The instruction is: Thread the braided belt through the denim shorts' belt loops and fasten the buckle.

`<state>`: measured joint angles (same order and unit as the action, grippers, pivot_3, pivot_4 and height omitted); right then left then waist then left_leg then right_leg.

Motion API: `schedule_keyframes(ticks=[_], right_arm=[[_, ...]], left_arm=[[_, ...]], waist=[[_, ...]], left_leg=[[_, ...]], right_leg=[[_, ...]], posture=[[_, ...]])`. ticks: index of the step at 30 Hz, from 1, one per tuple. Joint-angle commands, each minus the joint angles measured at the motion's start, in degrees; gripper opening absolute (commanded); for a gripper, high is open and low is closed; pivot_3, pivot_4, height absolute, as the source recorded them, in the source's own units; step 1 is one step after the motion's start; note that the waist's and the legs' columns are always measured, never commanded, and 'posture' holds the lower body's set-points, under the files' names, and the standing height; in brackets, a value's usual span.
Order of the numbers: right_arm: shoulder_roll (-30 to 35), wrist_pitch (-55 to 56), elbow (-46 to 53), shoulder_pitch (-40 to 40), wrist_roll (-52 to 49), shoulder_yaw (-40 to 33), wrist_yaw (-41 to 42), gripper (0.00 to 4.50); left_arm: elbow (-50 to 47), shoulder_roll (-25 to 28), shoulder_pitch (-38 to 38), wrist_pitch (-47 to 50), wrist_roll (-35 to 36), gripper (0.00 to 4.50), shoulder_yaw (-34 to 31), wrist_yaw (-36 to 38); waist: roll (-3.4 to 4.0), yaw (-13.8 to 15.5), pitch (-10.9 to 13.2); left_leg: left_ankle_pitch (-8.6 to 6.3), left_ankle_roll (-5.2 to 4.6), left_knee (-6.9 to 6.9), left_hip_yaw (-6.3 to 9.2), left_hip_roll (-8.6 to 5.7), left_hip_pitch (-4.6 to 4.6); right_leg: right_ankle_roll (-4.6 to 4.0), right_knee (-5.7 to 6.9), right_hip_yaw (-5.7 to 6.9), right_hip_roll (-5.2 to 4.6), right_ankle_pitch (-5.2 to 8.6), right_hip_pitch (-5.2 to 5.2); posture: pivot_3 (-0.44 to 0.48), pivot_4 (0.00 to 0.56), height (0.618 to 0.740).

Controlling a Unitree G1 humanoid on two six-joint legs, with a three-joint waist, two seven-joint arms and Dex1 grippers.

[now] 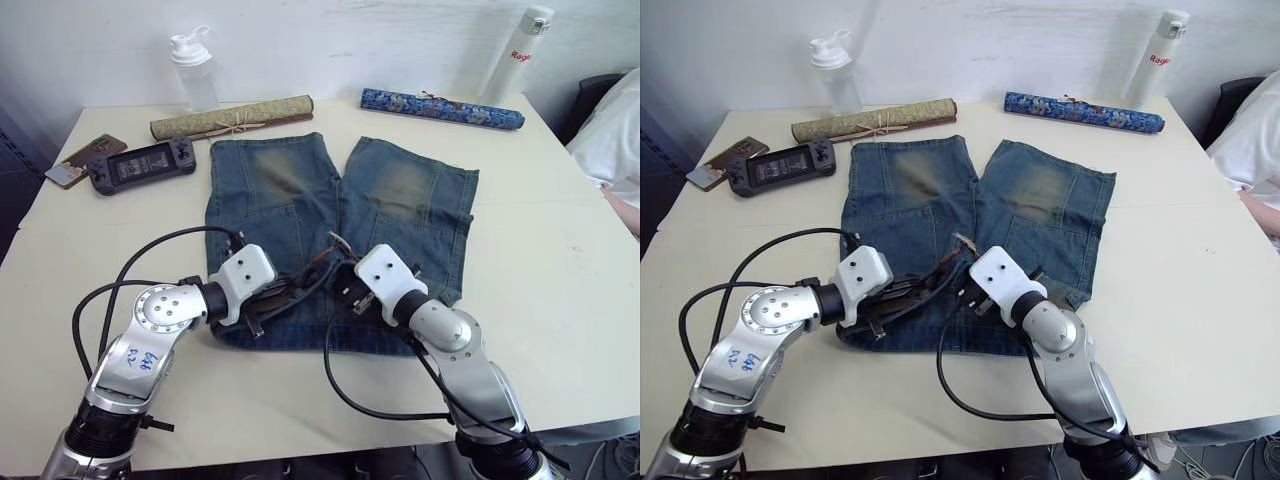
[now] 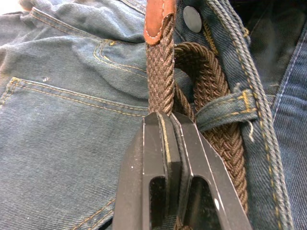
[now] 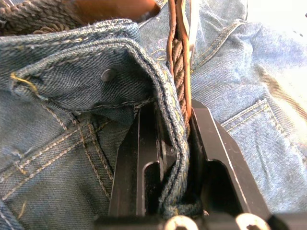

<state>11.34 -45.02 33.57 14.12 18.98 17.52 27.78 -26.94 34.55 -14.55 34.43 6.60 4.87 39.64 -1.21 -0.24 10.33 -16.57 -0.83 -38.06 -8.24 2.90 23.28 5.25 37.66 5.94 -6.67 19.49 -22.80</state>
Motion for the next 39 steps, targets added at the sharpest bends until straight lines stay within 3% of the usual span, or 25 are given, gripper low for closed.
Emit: schedule_keyframes(ticks=[1, 23, 39], right_arm=[[-0.2, -0.1, 3.0, 1.1, -1.0, -1.2, -1.4, 0.04], [6.5, 1.9, 4.1, 1.1, -1.2, 4.9, -0.3, 0.04], [17.1, 8.1, 0.5, 2.3, 4.5, 11.0, 3.5, 0.04]], left_arm=[[-2.3, -0.1, 0.6, 0.7, 1.4, 0.00, -1.1, -0.6], [-2.7, -4.2, -4.7, 5.0, 3.6, 0.00, 1.0, -4.0], [-2.4, -6.8, -6.0, 5.0, 4.4, 0.00, 1.8, -4.3]], waist=[[0.00, 0.0, 0.0], [0.00, 0.0, 0.0], [0.00, 0.1, 0.0]], left_leg=[[0.00, 0.00, 0.00, 0.00, 0.00, 0.00], [0.00, 0.00, 0.00, 0.00, 0.00, 0.00], [-0.01, -0.01, -0.02, 0.00, -0.02, 0.00]], right_leg=[[0.00, -0.01, 0.00, 0.00, 0.00, 0.00], [0.00, -0.02, 0.00, -0.01, 0.00, 0.00], [0.00, -0.15, 0.00, -0.04, 0.00, 0.00]], posture=[[0.000, 0.150, 0.717], [0.000, 0.150, 0.717], [0.000, 0.150, 0.717]])
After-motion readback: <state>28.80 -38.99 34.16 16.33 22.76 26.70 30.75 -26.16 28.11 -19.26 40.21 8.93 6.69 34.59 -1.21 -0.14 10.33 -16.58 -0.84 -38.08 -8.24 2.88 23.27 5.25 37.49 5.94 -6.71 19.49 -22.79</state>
